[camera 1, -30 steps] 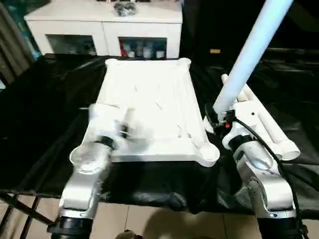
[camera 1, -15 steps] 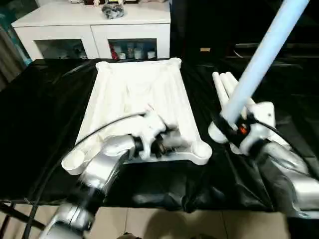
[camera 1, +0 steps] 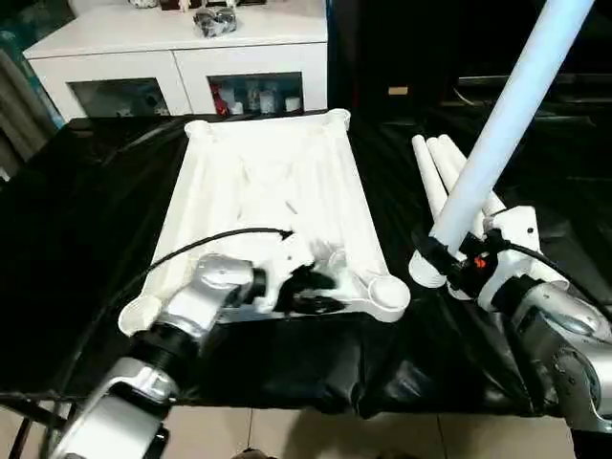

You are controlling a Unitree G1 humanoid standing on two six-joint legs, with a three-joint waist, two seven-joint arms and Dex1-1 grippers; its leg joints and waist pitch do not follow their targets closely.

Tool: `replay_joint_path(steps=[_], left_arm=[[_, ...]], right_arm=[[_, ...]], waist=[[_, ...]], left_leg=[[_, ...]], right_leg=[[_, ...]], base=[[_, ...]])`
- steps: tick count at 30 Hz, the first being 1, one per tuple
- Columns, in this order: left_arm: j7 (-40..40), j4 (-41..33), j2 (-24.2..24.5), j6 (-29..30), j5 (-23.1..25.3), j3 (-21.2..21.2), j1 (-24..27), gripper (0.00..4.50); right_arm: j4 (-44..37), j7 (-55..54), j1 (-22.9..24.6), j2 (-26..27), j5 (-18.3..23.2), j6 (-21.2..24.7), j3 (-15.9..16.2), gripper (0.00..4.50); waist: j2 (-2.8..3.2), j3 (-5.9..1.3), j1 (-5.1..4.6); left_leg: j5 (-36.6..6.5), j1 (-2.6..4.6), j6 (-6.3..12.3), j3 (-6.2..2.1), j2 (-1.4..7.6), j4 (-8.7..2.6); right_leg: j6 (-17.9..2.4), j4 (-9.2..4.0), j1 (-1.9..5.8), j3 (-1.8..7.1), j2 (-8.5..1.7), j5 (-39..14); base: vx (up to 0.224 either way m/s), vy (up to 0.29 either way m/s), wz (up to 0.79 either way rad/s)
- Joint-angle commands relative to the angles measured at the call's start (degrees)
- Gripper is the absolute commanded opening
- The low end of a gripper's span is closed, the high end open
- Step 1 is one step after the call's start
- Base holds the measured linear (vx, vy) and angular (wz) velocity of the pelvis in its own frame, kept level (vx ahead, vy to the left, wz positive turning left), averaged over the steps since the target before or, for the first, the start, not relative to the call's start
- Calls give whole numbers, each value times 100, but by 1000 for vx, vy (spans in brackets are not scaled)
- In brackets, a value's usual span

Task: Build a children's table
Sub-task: Insert table leg to table base

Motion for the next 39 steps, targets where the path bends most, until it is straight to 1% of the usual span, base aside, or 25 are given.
replay_joint_path(steps=[1, 4, 7, 8, 9, 10, 12, 15, 18, 19, 22, 24, 26, 27, 28, 29, 30, 31, 32, 33, 34, 36, 37, 38, 39], left_arm=[[-115, 64, 134, -96, 127, -9, -13, 173], [-147, 96, 155, -143, 146, 3, -3, 135], [-117, 110, 167, -176, 163, 9, 0, 130], [-117, 130, 171, -190, 166, 9, -5, 109], [-117, 130, 171, -190, 166, 9, -5, 109], [-123, 149, 165, -206, 187, 9, -6, 86], [-136, 161, 159, -220, 206, 14, -8, 83], [-192, 184, 165, -240, 252, -9, -20, 46], [-242, 203, 188, -269, 320, -62, -41, 32], [-264, 201, 203, -271, 337, -80, -42, 10], [-300, 149, 233, -239, 350, -94, -36, 3], [-304, 124, 234, -212, 340, -85, -31, 1], [-293, -42, 229, -39, 279, -30, 12, 0], [-292, -49, 229, -31, 276, -27, 14, 0], [-217, -164, 220, 115, 265, -3, 53, 0], [-86, -333, 195, 299, 282, 35, 126, 0], [-37, -393, 187, 348, 293, 44, 159, 0], [62, -553, 152, 444, 275, 75, 241, 0], [132, -667, 128, 513, 260, 97, 299, 0], [228, -842, 102, 660, 248, 111, 378, 0], [308, -1039, 79, 764, 239, 114, 476, 0], [503, -1399, 43, 955, 283, 97, 665, 0], [689, -1635, 27, 1148, 354, 92, 786, 0], [689, -1635, 27, 1148, 355, 92, 786, 0], [763, -1736, 24, 1215, 379, 98, 839, 0]], right_arm=[[-151, 54, -67, -36, 87, 119, 65, 189], [-132, 70, -103, -63, 47, 173, 153, 189], [-116, 88, -117, -87, -9, 192, 234, 189], [-87, 63, -133, -75, -36, 187, 243, 189], [-87, 63, -133, -75, -36, 187, 243, 189], [-68, 57, -142, -60, -28, 185, 223, 189], [-69, 43, -148, -44, 0, 223, 192, 189], [-95, 34, -180, -12, 106, 235, 118, 189], [-60, 61, -228, -38, 129, 202, 136, 189], [-31, 97, -264, -35, 149, 208, 147, 189], [52, 238, -373, -76, 124, 177, 251, 189], [74, 289, -404, -90, 125, 182, 282, 189], [140, 546, -497, -179, 136, 224, 443, 189], [143, 557, -500, -183, 136, 226, 450, 189], [194, 696, -540, -250, 98, 212, 560, 189], [281, 839, -595, -324, 55, 177, 684, 189], [310, 863, -612, -334, 46, 164, 706, 189], [371, 896, -655, -340, 31, 144, 723, 189], [417, 925, -687, -342, 17, 129, 732, 189], [469, 957, -721, -345, 2, 112, 744, 189], [523, 986, -756, -347, -13, 92, 756, 189], [635, 1042, -815, -355, -56, 30, 788, 189], [717, 1064, -856, -359, -79, -19, 808, 189], [718, 1064, -856, -359, -79, -19, 808, 189], [754, 1063, -877, -357, -84, -40, 815, 189]], waist=[[-135, -329, -3], [-133, -324, -9], [-142, -321, -2], [-141, -319, -4], [-139, -318, -5], [-135, -319, -4], [-137, -317, -10], [-132, -311, -14], [-132, -306, -13], [-134, -305, -15], [-134, -310, -23], [-136, -314, -41], [-126, -321, -67], [-122, -324, -70], [-142, -333, -71], [-169, -327, -79], [-150, -332, -84], [-190, -327, -97], [-174, -325, -96], [-201, -330, -104], [-181, -320, -109], [-199, -335, -111], [-206, -323, -120], [-207, -324, -127], [-224, -325, -121]], left_leg=[[-1408, 78, 232, -165, 393, -514], [-1443, 73, 187, -170, 394, -526], [-1434, 70, 186, -167, 394, -524], [-1447, 70, 179, -168, 396, -527], [-1464, 68, 174, -168, 396, -528], [-1485, 72, 164, -170, 397, -533], [-1490, 63, 156, -174, 397, -538], [-1551, 73, 145, -173, 396, -539], [-1582, 75, 128, -175, 398, -544], [-1593, 73, 125, -177, 399, -549], [-1600, 57, 118, -189, 400, -555], [-1551, 47, 122, -189, 401, -552], [-1473, 44, 164, -185, 407, -546], [-1457, 48, 173, -177, 403, -540], [-1374, 42, 211, -175, 408, -532], [-1329, 33, 261, -166, 406, -522], [-1246, 27, 288, -171, 410, -516], [-1234, 18, 310, -160, 408, -513], [-1225, 19, 334, -161, 408, -509], [-1214, 19, 334, -163, 420, -508], [-1207, 13, 348, -168, 419, -514], [-1126, 12, 360, -172, 435, -511], [-1123, 9, 377, -163, 430, -515], [-1119, 13, 399, -160, 426, -508], [-1103, 16, 418, -151, 413, -500]], right_leg=[[-1109, -528, 266, 259, -368, -2110], [-1088, -525, 264, 262, -373, -2126], [-1067, -539, 257, 270, -387, -2177], [-1069, -536, 250, 269, -382, -2185], [-1066, -540, 251, 269, -384, -2199], [-1056, -537, 248, 268, -382, -2213], [-1048, -538, 252, 268, -383, -2207], [-1033, -555, 239, 272, -390, -2313], [-1006, -562, 232, 274, -388, -2368], [-998, -563, 235, 272, -385, -2383], [-981, -557, 243, 271, -394, -2395], [-1028, -539, 250, 272, -396, -2261], [-1140, -516, 261, 274, -392, -1996], [-1166, -511, 259, 275, -387, -1941], [-1238, -485, 282, 274, -396, -1811], [-1254, -495, 283, 274, -399, -1826], [-1288, -486, 286, 271, -402, -1778], [-1290, -493, 282, 271, -391, -1780], [-1281, -495, 285, 267, -393, -1828], [-1293, -480, 290, 269, -399, -1812], [-1288, -486, 284, 262, -388, -1861], [-1309, -459, 288, 265, -388, -1733], [-1314, -471, 281, 267, -379, -1701], [-1343, -471, 284, 265, -378, -1662], [-1332, -484, 281, 266, -372, -1681]], base=[[0, 0, 0], [0, 0, 0], [0, 0, 0], [0, 0, 0], [0, 0, 0], [0, 0, 0], [0, 0, 0], [0, 0, 0], [0, 0, 0], [0, 0, 0], [0, 0, 0], [0, 0, 0], [0, 0, 0], [0, 0, 0], [0, 0, 0], [0, 0, 0], [0, 0, 0], [0, 0, 0], [0, 0, 0], [0, 0, 0], [0, 0, 0], [0, 0, 0], [0, 0, 0], [0, 0, 0], [0, 0, 0]])
